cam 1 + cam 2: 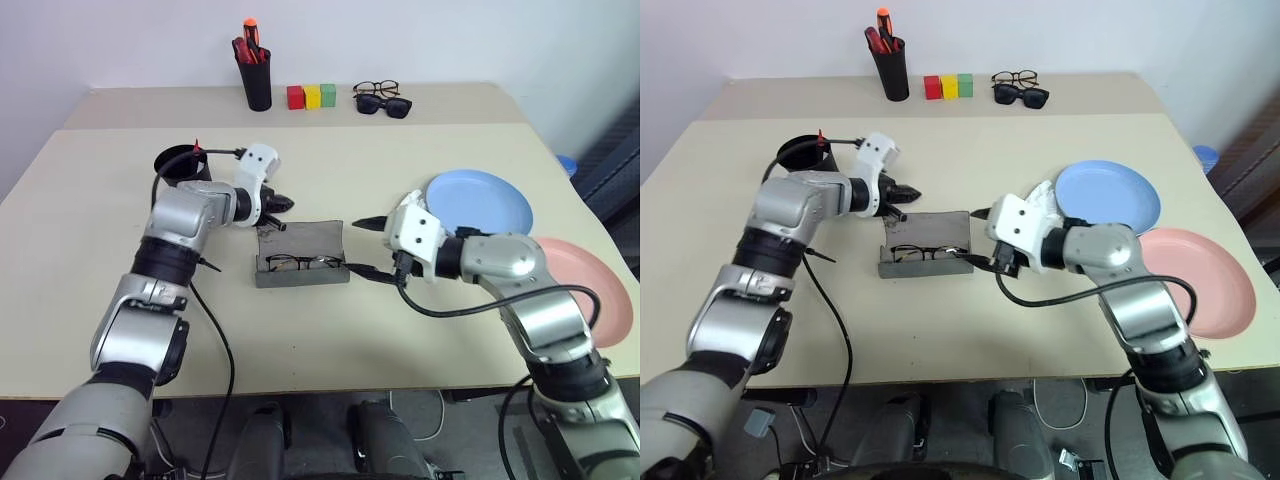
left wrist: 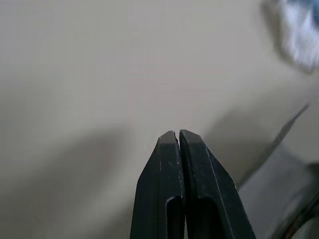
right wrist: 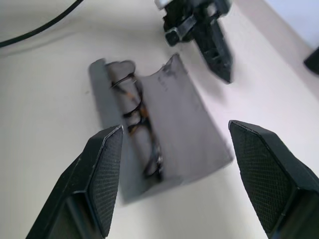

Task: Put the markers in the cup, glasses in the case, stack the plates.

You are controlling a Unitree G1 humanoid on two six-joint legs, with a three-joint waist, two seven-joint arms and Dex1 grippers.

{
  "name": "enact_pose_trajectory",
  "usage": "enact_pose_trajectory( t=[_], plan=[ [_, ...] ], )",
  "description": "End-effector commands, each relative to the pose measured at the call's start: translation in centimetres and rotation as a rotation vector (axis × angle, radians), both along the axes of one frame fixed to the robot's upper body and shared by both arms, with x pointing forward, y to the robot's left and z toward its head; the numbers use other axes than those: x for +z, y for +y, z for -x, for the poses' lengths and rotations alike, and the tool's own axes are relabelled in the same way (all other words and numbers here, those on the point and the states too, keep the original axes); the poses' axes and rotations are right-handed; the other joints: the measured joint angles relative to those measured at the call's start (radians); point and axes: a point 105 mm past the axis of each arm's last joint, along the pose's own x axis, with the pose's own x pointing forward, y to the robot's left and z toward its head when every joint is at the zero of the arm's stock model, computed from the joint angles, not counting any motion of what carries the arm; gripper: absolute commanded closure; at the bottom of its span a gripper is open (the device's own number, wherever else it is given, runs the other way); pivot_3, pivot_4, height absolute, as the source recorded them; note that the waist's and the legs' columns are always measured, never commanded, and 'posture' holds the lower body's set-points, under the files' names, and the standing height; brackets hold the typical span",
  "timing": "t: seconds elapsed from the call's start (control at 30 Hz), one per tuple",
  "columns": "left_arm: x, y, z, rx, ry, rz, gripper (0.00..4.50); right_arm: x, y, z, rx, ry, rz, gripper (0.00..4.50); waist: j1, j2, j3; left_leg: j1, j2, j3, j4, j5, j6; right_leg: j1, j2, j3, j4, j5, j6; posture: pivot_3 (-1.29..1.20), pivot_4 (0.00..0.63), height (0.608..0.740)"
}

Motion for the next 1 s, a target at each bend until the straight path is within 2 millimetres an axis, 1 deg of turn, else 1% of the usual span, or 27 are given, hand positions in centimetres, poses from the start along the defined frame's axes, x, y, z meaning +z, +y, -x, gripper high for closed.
enact_pose_trajectory(
  t=[0.03, 0.1, 0.2, 0.3, 0.37, 0.47, 0.6, 0.67, 0.73, 0.77, 0.8, 0.83, 0.87, 0.93, 1.0],
  plan=[
    [0.2, -0.4, 0.1, -0.064, 0.039, -0.014, 4.45, 0.7, -1.3, 0.3, -0.078, -0.028, -0.02, 1.08, 0.003, 0.0, 0.0, 0.0, 0.0, 0.0, 0.0, 0.0, 0.0, 0.0, 0.0, 0.0, 0.0, 0.0, 0.0, 0.0, 0.15, 0.74],
    [0.0, -0.5, 0.3, -0.09, 0.057, -0.013, 4.45, 0.4, -1.7, 0.4, -0.106, -0.025, -0.014, 1.08, 0.004, 0.0, 0.0, 0.0, 0.0, 0.0, 0.0, 0.0, 0.0, 0.0, 0.0, 0.0, 0.0, 0.0, 0.0, 0.0, 0.15, 0.74],
    [0.2, -0.8, 1.2, -0.163, 0.051, -0.01, 4.45, 0.3, -2.1, 0.3, -0.137, -0.026, -0.026, 1.08, 0.005, 0.0, 0.0, 0.0, 0.0, 0.0, 0.0, 0.0, 0.0, 0.0, 0.0, 0.0, 0.0, 0.0, 0.0, 0.0, 0.15, 0.74],
    [0.9, -0.7, 2.4, -0.226, 0.002, -0.021, 4.45, 0.1, -2.4, -0.1, -0.166, -0.028, -0.03, 1.08, 0.003, 0.0, 0.0, 0.0, 0.0, -0.001, 0.0, 0.0, 0.0, 0.0, 0.0, 0.0, 0.0, 0.0, 0.0, 0.0, 0.15, 0.74],
    [1.4, -0.4, 3.6, -0.259, -0.024, -0.014, 4.45, 0.0, -2.8, -0.6, -0.192, -0.033, -0.021, 1.08, 0.002, 0.0, 0.0, 0.0, 0.0, -0.001, 0.0, 0.0, 0.0, 0.0, 0.0, 0.001, 0.0, 0.0, 0.0, 0.0, 0.15, 0.74],
    [1.5, -0.1, 4.9, -0.283, -0.043, -0.02, 4.45, 0.0, -3.2, -1.1, -0.21, -0.038, -0.018, 1.08, 0.005, 0.0, 0.0, 0.0, 0.001, -0.002, 0.0, 0.0, 0.0, 0.0, -0.001, 0.001, 0.0, 0.0, 0.0, 0.0, 0.15, 0.74],
    [0.4, 0.6, 7.9, -0.312, -0.044, -0.068, 4.45, 0.0, -4.4, -2.7, -0.286, -0.029, -0.023, 1.08, 0.005, 0.0, 0.0, 0.0, 0.001, -0.002, 0.0, 0.0, 0.0, 0.0, -0.001, 0.002, 0.0, 0.0, 0.0, 0.0, 0.15, 0.74],
    [0.0, 0.9, 8.9, -0.314, -0.043, -0.082, 4.45, -0.3, -5.2, -3.5, -0.339, -0.02, -0.015, 1.08, 0.006, 0.0, 0.0, 0.0, 0.001, -0.002, 0.0, 0.0, 0.0, 0.0, -0.001, 0.002, 0.0, 0.0, 0.0, 0.0, 0.15, 0.74],
    [-0.3, 1.1, 9.5, -0.315, -0.078, -0.087, 4.45, -0.6, -6.6, -4.5, -0.421, -0.014, 0.001, 1.08, 0.008, 0.0, 0.0, 0.0, 0.001, -0.002, 0.0, 0.0, 0.0, 0.0, -0.001, 0.002, 0.0, 0.0, 0.0, 0.0, 0.15, 0.74],
    [0.5, 0.9, 9.6, -0.334, -0.208, -0.07, 4.45, -0.8, -7.8, -5.3, -0.49, -0.017, 0.02, 1.08, 0.008, 0.001, 0.0, 0.0, 0.001, -0.002, 0.0, 0.0, 0.0, 0.0, -0.001, 0.002, 0.0, 0.0, 0.0, 0.0, 0.15, 0.74],
    [1.7, 0.5, 9.7, -0.353, -0.37, -0.043, 4.45, -0.9, -9.0, -5.9, -0.547, -0.021, 0.042, 1.08, 0.008, 0.001, 0.0, 0.0, 0.001, -0.002, 0.001, 0.0, 0.0, 0.001, -0.002, 0.002, -0.001, 0.0, 0.0, 0.0, 0.15, 0.74],
    [3.0, 0.3, 10.0, -0.348, -0.501, 0.021, 4.45, -1.2, -10.3, -6.3, -0.601, -0.031, 0.083, 1.08, 0.01, 0.001, 0.0, 0.0, 0.001, -0.001, 0.0, 0.0, 0.0, 0.0, -0.003, 0.002, 0.0, 0.0, 0.0, 0.0, 0.15, 0.74],
    [3.9, 0.4, 10.2, -0.337, -0.583, 0.067, 4.45, -1.4, -11.1, -6.6, -0.63, -0.037, 0.111, 1.08, 0.015, 0.0, 0.0, 0.0, 0.001, 0.0, 0.0, 0.0, 0.0, 0.0, -0.003, 0.002, -0.001, 0.0, 0.0, 0.0, 0.15, 0.74],
    [4.1, 0.7, 10.5, -0.289, -0.58, 0.142, 4.45, -2.4, -13.4, -6.9, -0.694, -0.058, 0.222, 1.08, 0.021, 0.0, 0.0, -0.001, 0.001, -0.001, 0.001, 0.0, 0.0, 0.0, -0.005, 0.002, -0.001, 0.0, 0.0, 0.0, 0.15, 0.74],
    [3.7, 0.8, 10.8, -0.258, -0.563, 0.17, 4.45, -3.3, -15.1, -7.0, -0.735, -0.062, 0.3, 1.08, 0.021, 0.0, 0.0, 0.0, 0.0, 0.0, 0.001, 0.0, 0.0, 0.0, -0.005, 0.002, -0.001, 0.0, 0.0, 0.0, 0.15, 0.74]
  ],
)
